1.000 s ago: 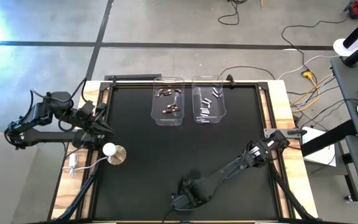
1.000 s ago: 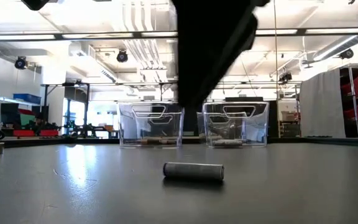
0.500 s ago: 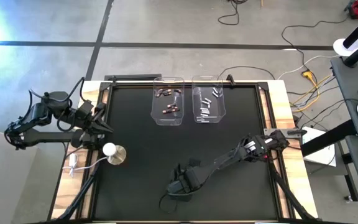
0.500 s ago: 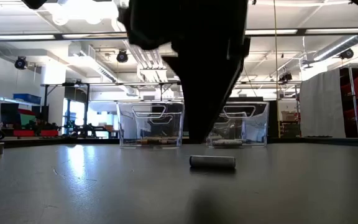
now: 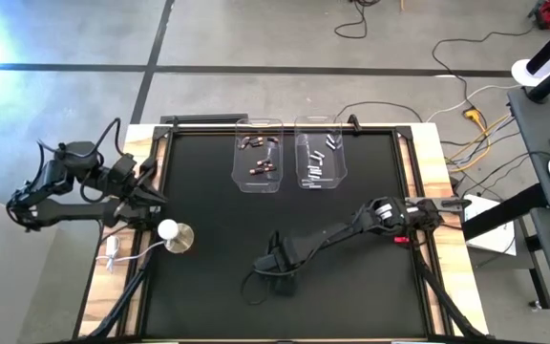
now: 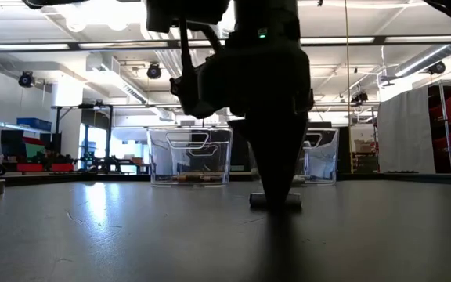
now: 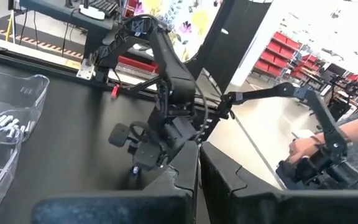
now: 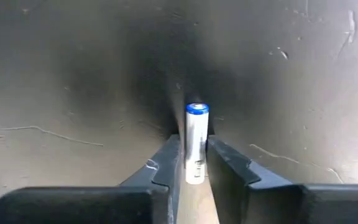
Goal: Sort batteries
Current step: Put the white battery into the right transparent bin
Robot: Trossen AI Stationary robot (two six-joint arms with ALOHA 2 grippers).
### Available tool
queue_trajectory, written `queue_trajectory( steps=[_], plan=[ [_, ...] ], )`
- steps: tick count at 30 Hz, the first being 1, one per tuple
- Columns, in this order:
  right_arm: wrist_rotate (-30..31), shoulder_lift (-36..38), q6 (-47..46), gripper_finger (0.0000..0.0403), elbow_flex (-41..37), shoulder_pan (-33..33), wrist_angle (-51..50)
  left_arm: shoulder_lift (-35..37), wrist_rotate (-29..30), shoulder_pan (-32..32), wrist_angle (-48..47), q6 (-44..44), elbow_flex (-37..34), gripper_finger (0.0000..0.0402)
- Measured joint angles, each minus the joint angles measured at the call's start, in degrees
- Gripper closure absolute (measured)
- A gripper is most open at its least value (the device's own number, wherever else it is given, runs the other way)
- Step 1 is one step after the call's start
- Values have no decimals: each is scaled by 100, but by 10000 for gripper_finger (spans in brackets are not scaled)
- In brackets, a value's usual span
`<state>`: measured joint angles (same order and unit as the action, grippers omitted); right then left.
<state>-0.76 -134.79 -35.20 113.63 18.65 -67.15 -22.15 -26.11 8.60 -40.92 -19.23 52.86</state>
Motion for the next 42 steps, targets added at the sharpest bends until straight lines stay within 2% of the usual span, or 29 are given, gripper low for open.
queue_trajectory(
  steps=[3,9,42],
  plan=[
    [-221,-2,83,353,-67,-46,148,134,1,0,1,-68,0,401],
    [-221,-21,78,374,-216,-56,292,417,2,0,38,-65,0,401],
    [-413,-26,-383,369,-566,8,756,530,50,1,104,620,-9,401]
  ],
)
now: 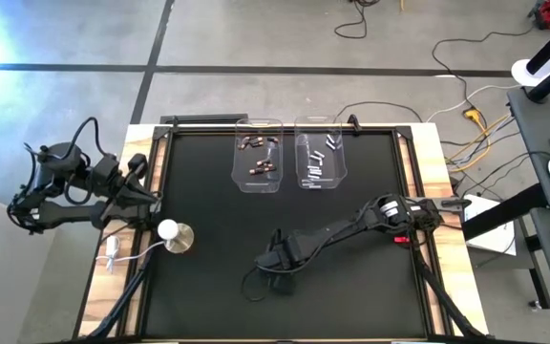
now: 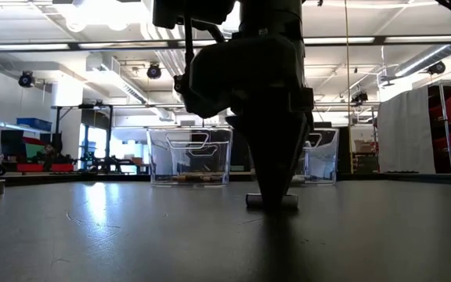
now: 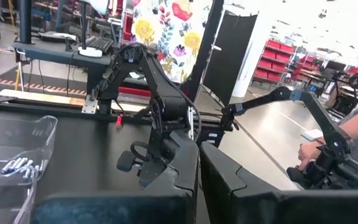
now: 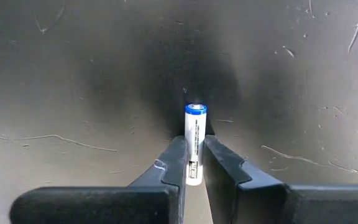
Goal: Sort batteries
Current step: Put the white battery into the right transparent bin
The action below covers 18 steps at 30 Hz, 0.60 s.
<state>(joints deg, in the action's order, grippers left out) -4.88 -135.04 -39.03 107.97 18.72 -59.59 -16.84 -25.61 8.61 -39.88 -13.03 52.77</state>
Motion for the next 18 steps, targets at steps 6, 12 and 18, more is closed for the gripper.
queue_trajectory(
  steps=[6,12,18],
  plan=[
    [-100,192,5,377,205,-113,-147,-19,195,-1,90,-149,-2,401],
    [-68,645,280,377,571,-432,-388,-85,514,1,88,-127,-9,401],
    [20,1464,635,377,873,-1053,-586,-193,776,0,89,-232,-23,401]
  ],
)
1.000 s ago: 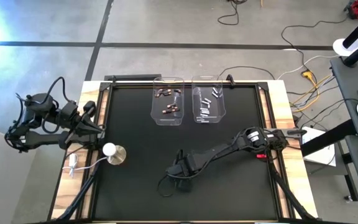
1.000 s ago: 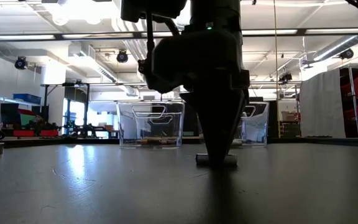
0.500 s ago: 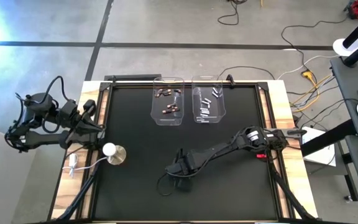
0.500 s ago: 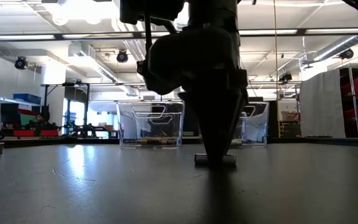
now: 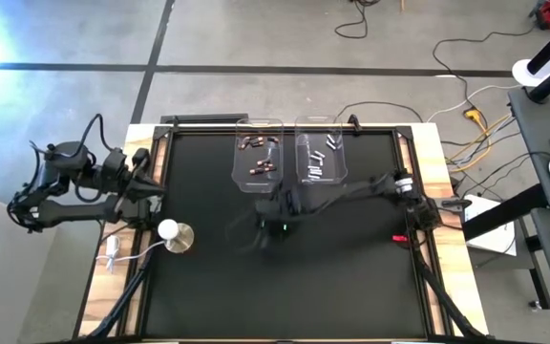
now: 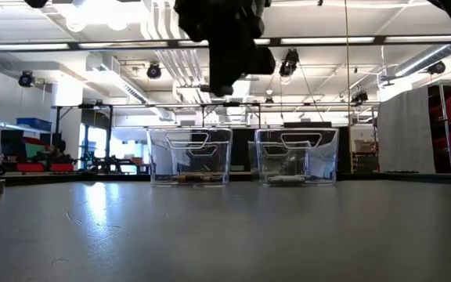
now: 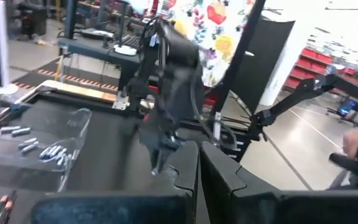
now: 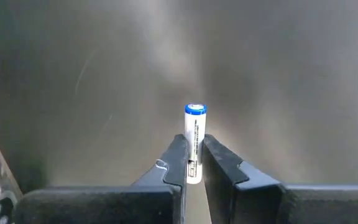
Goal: Sort batteries
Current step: Put the white battery into the right transparent bin
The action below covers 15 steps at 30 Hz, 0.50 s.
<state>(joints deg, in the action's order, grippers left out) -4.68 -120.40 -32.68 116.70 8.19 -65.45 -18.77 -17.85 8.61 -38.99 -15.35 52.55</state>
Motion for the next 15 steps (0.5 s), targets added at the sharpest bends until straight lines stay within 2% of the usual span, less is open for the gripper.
queue_trajectory(
  steps=[7,15],
  plan=[
    [525,992,857,378,17,-1078,-299,-253,91,0,17,-154,-10,401],
    [598,1159,2006,378,-190,-2707,-806,-815,396,1,563,-389,-10,401]
  ],
)
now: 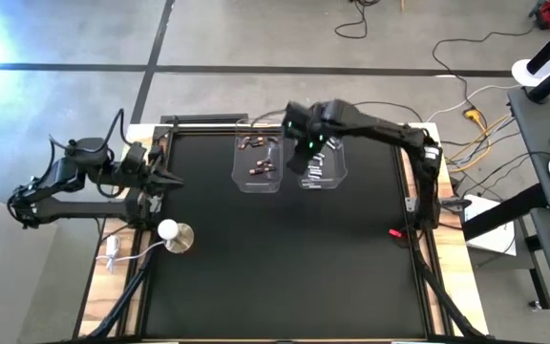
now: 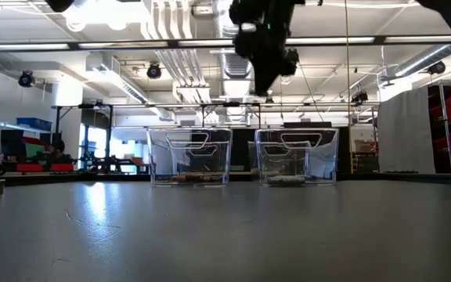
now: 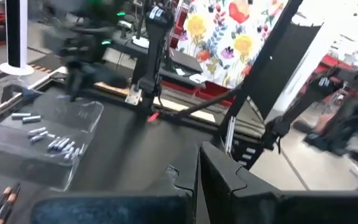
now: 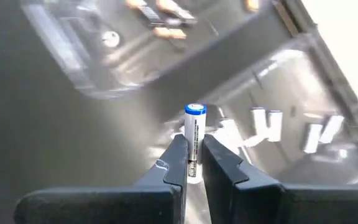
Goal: Sort batteries
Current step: Put the white battery into the right transparent bin
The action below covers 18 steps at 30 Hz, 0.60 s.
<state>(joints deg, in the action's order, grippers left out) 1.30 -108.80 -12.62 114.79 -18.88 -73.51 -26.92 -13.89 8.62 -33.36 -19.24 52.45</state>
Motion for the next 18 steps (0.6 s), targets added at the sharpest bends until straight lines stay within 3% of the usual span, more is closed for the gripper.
queue_trajectory(
  steps=[9,14,18],
  plan=[
    [-435,-552,1763,378,-757,-1348,75,-713,4,-2,985,-713,0,401],
    [-424,-729,2867,378,-1303,-1617,385,-1009,5,0,1168,-1030,37,401],
    [-450,-756,3243,378,-1649,-1723,786,-1332,243,-2,1202,-1084,226,401]
  ],
)
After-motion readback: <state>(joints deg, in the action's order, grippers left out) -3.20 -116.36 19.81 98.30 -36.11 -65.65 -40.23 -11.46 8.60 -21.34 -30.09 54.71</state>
